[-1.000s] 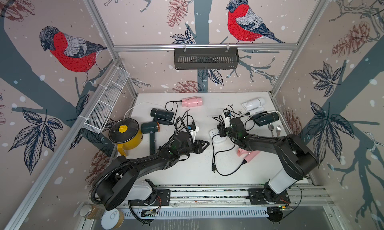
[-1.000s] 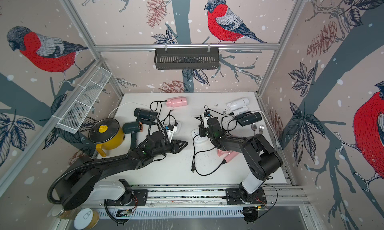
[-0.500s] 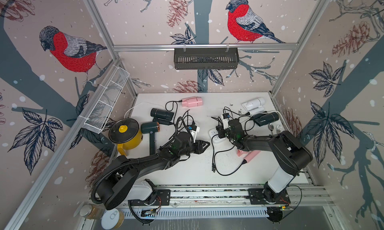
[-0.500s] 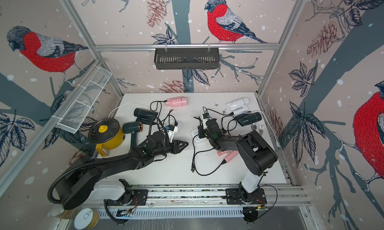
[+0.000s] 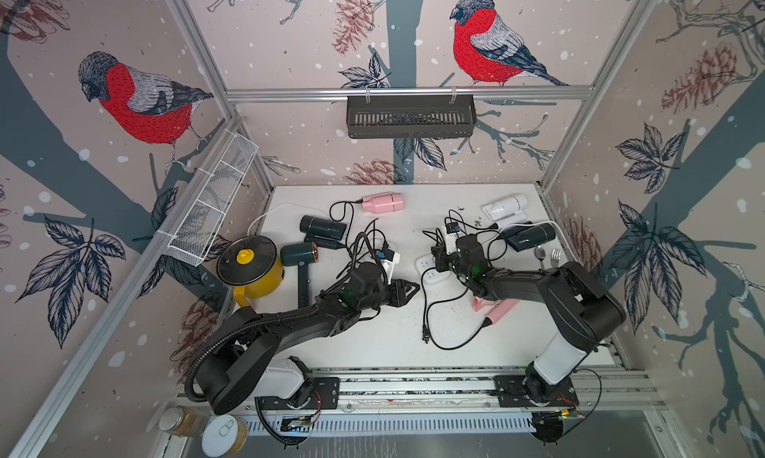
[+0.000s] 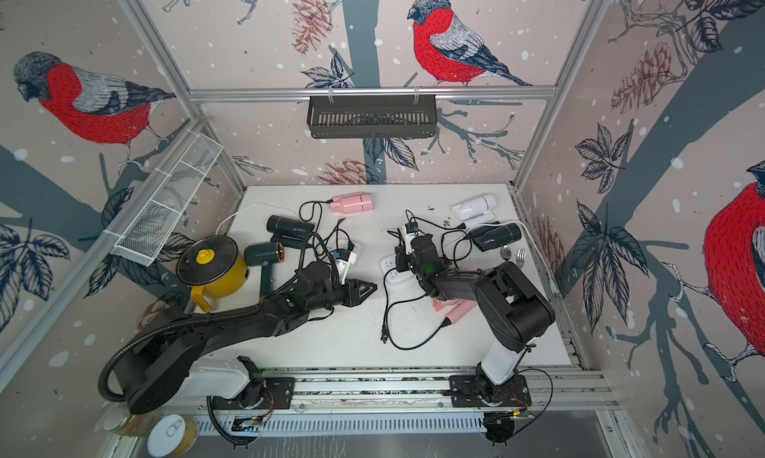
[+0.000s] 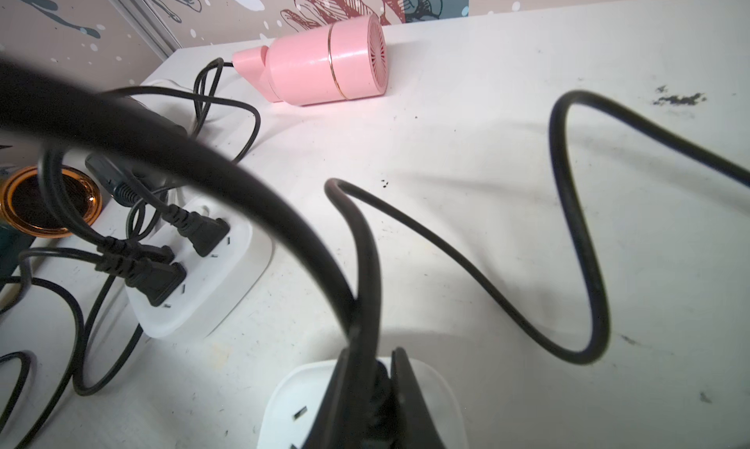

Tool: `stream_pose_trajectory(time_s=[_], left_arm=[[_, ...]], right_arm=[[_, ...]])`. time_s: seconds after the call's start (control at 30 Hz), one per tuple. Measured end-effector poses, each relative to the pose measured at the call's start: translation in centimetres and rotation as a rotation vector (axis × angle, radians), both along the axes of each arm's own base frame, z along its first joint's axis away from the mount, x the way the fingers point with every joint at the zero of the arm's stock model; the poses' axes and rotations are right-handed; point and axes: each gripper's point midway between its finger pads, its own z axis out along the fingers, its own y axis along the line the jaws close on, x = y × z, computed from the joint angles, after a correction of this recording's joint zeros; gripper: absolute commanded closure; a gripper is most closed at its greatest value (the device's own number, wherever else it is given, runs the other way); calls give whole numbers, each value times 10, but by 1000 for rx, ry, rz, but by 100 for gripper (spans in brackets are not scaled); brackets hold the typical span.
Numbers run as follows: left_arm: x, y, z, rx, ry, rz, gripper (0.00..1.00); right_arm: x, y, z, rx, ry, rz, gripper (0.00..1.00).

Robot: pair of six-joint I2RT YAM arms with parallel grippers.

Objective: Charge the blow dryers
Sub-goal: Insert the plug into the socket.

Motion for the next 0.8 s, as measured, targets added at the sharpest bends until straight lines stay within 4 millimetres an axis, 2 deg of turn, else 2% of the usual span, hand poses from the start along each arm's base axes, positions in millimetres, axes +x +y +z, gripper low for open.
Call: stream_pose_trajectory(time_s=[0.2, 0.4, 0.8], left_arm=[[-1, 0, 0, 1, 0, 2, 61], [2, 3, 2, 2, -5, 28, 61], [4, 6, -3, 19, 12, 49, 62]], right_arm=[[3, 3, 5, -12, -16, 12, 95], [-8, 18, 3, -14, -8, 56, 95], [-18, 32, -16, -39, 25, 93, 95]])
